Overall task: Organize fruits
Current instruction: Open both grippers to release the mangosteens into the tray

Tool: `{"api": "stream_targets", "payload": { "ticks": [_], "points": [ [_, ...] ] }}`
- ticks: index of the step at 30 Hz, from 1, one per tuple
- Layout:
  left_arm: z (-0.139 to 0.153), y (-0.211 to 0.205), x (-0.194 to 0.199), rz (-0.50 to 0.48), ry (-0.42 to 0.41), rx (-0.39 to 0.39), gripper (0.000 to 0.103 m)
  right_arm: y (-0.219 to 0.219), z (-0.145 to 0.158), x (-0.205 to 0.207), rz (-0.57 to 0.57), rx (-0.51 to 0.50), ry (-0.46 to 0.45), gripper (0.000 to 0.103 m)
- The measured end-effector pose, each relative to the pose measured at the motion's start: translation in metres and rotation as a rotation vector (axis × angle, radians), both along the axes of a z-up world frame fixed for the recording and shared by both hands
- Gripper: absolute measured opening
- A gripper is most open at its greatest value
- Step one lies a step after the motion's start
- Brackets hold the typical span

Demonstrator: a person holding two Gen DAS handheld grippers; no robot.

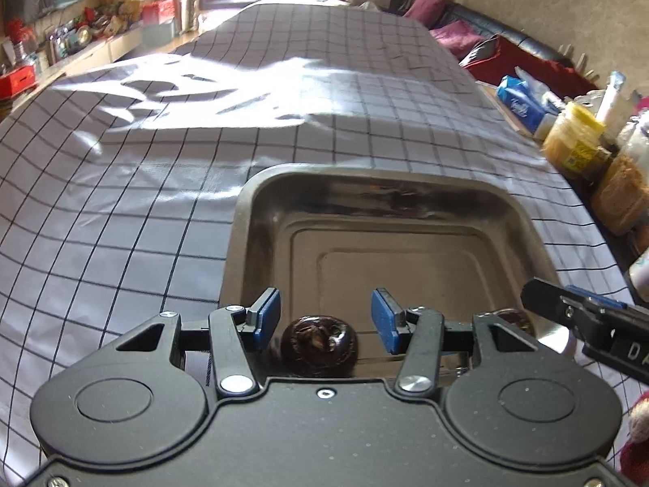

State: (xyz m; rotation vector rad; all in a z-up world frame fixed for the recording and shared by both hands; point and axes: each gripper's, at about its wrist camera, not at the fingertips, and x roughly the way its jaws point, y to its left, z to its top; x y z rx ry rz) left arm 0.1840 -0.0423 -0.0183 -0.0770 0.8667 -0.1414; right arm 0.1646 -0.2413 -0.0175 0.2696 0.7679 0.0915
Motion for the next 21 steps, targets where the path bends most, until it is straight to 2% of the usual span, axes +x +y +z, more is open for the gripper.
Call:
{"api": "stream_targets", "payload": {
  "ticks": [3, 6, 13, 21],
  "points": [
    [0.003, -0.003, -0.003, -0.014, -0.036, 0.005, 0.057, -0.001, 0.005, -0.004, -0.005, 0.0, -0.03, 0.056],
    [0.004, -0.001, -0.004, -0.012, -0.055, 0.001, 0.063, -0.001, 0.005, -0.004, -0.019, -0.012, -0.044, 0.057],
    [0.006, 0.004, -0.007, 0.015, -0.077, -0.029, 0.063, 0.007, -0.003, 0.003, 0.022, -0.019, 0.005, 0.058],
    [0.008, 0.002, -0.008, 0.038, -0.085, 0.0, 0.063, 0.016, 0.01, -0.015, 0.012, -0.09, -0.111, 0.059]
  ]
}}
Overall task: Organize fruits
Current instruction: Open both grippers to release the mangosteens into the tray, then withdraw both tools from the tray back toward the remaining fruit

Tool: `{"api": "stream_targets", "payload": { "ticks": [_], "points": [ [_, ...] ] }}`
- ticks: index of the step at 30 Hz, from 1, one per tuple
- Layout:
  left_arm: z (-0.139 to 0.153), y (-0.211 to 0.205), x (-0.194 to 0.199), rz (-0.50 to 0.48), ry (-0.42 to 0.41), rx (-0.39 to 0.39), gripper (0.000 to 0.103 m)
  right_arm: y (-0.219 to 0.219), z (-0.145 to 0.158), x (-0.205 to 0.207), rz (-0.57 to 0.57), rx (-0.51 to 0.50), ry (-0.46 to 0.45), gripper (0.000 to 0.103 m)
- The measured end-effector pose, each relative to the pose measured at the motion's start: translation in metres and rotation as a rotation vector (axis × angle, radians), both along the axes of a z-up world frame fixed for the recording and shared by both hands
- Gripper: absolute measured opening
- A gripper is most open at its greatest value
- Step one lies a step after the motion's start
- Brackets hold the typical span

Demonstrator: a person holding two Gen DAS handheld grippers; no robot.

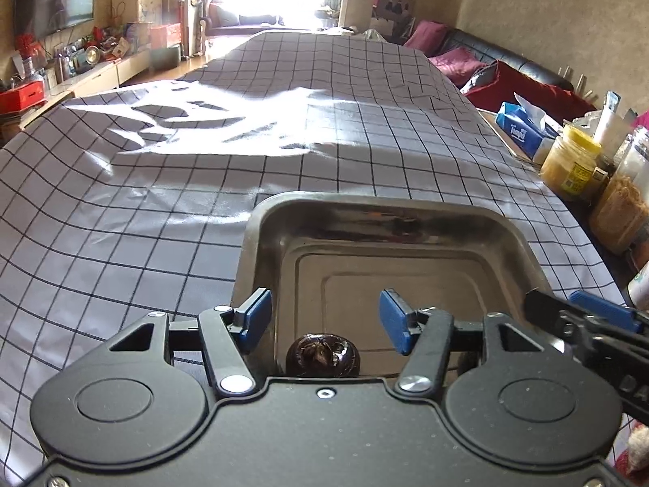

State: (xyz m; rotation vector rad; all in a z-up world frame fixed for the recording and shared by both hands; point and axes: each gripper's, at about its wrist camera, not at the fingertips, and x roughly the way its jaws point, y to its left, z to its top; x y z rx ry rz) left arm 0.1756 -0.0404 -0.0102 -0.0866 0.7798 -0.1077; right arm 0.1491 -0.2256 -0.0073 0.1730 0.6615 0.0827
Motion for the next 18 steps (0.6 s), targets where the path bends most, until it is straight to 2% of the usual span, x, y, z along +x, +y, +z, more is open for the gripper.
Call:
{"api": "stream_targets", "payload": {
  "ticks": [4, 8, 10, 14, 18],
  "points": [
    [0.007, -0.001, -0.007, 0.046, -0.054, 0.041, 0.063, 0.003, 0.008, -0.018, -0.015, -0.001, -0.131, 0.062],
    [0.02, -0.005, -0.015, 0.02, -0.086, 0.063, 0.063, 0.011, 0.011, -0.023, -0.049, -0.085, -0.201, 0.064],
    [0.029, -0.004, -0.023, -0.01, -0.101, 0.052, 0.062, 0.01, 0.013, -0.021, -0.06, -0.07, -0.175, 0.064],
    [0.045, 0.005, -0.05, -0.047, -0.132, 0.042, 0.063, 0.004, 0.017, -0.026, -0.019, 0.024, -0.069, 0.064],
    [0.053, 0.016, -0.075, -0.08, -0.109, 0.034, 0.063, 0.002, 0.023, -0.049, -0.018, 0.036, -0.036, 0.064]
  ]
}}
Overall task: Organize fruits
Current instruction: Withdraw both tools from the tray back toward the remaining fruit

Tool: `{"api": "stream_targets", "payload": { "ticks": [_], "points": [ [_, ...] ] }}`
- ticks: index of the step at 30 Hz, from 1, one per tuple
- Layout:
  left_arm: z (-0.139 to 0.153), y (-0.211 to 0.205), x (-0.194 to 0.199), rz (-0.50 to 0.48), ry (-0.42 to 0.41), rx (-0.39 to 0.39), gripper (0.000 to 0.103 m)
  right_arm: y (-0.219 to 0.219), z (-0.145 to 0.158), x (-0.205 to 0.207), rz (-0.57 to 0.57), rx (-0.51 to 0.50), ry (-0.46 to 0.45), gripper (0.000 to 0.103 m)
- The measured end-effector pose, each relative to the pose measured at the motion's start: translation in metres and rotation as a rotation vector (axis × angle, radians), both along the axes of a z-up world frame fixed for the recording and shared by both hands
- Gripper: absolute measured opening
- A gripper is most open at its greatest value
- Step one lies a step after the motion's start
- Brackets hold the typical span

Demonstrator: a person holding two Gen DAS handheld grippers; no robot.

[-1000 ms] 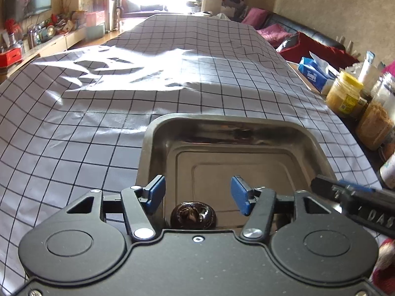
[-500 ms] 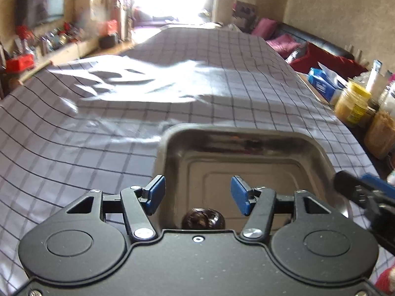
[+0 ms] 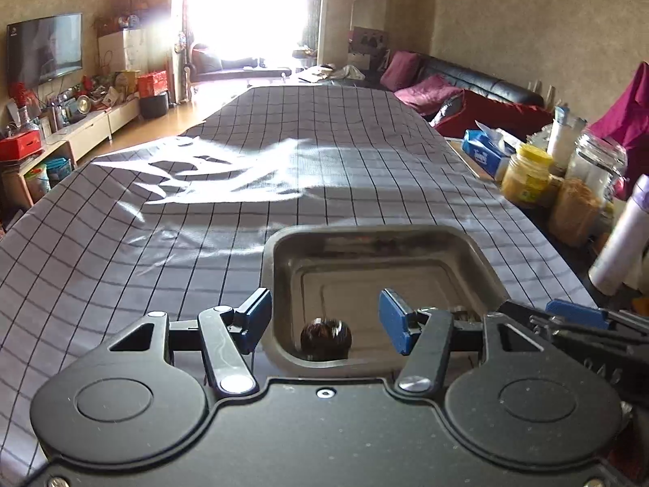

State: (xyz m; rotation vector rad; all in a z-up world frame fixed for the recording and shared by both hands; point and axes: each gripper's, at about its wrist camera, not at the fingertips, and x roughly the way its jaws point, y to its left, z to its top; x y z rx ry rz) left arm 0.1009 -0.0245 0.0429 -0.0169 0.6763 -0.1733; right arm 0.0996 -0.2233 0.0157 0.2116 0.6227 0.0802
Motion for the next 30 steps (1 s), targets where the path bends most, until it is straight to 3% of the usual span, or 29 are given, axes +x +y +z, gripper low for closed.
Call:
{"api": "stream_targets", "payload": {
  "ticks": [8, 18, 30],
  "points": [
    [-0.008, 0.017, -0.039, -0.022, 0.061, 0.026, 0.063, -0.012, 0.003, -0.047, 0.006, 0.078, 0.081, 0.063],
    [-0.027, 0.026, -0.07, -0.039, 0.112, 0.024, 0.062, 0.007, -0.01, -0.089, 0.065, -0.001, 0.112, 0.063],
    [-0.044, 0.036, -0.079, -0.017, 0.179, 0.033, 0.062, 0.038, -0.035, -0.098, 0.13, -0.02, 0.181, 0.061]
  ]
}}
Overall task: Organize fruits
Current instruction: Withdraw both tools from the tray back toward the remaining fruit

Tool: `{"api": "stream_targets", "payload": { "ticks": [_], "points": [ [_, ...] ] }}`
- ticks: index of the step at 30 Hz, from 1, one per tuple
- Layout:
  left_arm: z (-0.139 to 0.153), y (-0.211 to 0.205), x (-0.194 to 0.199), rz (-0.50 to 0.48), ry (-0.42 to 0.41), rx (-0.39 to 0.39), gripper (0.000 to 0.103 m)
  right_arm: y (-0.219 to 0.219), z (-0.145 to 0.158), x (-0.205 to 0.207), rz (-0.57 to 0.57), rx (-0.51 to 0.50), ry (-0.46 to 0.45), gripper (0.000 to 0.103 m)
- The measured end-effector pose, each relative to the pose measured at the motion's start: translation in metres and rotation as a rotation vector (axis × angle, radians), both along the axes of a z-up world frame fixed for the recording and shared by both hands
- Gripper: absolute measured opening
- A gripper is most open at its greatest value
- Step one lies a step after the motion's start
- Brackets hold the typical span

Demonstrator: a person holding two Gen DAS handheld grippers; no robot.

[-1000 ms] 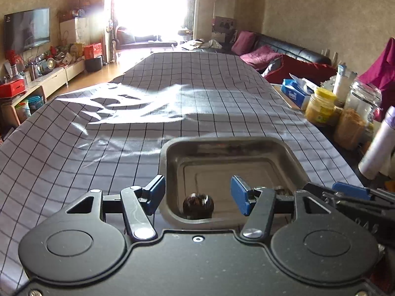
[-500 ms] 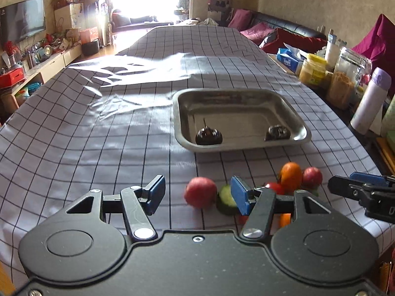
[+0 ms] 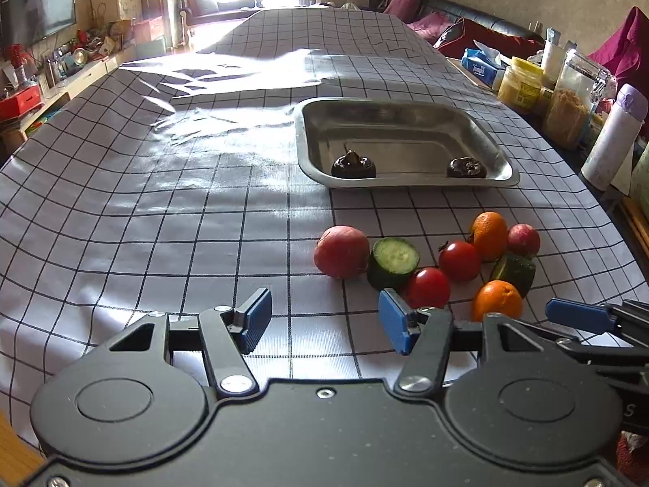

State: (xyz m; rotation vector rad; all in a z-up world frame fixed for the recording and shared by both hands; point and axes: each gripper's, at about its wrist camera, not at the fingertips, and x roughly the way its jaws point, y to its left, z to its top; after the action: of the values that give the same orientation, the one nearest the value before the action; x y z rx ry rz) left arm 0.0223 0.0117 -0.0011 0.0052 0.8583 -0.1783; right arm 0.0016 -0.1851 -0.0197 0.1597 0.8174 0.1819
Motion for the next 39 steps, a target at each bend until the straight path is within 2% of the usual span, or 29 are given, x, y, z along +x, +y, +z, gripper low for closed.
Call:
{"api": "stream_targets", "payload": {
  "ticks": [9, 14, 20, 27, 39],
  "points": [
    [-0.007, -0.001, 0.014, 0.007, 0.021, 0.009, 0.062, 0.014, -0.018, 0.018, 0.011, -0.043, 0.041, 0.058],
    [-0.011, -0.005, 0.023, 0.003, 0.037, 0.021, 0.062, 0.017, -0.026, 0.026, 0.001, -0.088, 0.058, 0.041],
    [-0.012, -0.006, 0.03, -0.005, 0.054, 0.025, 0.062, 0.017, -0.025, 0.024, 0.013, -0.099, 0.055, 0.04],
    [0.0, 0.0, 0.023, 0.028, 0.007, 0.035, 0.062, 0.014, -0.024, 0.027, -0.011, -0.071, 0.092, 0.04],
    [0.011, 0.024, 0.001, 0.049, -0.043, 0.016, 0.062, 0.034, -0.02, 0.016, -0.085, -0.166, 0.11, 0.04]
  ]
}}
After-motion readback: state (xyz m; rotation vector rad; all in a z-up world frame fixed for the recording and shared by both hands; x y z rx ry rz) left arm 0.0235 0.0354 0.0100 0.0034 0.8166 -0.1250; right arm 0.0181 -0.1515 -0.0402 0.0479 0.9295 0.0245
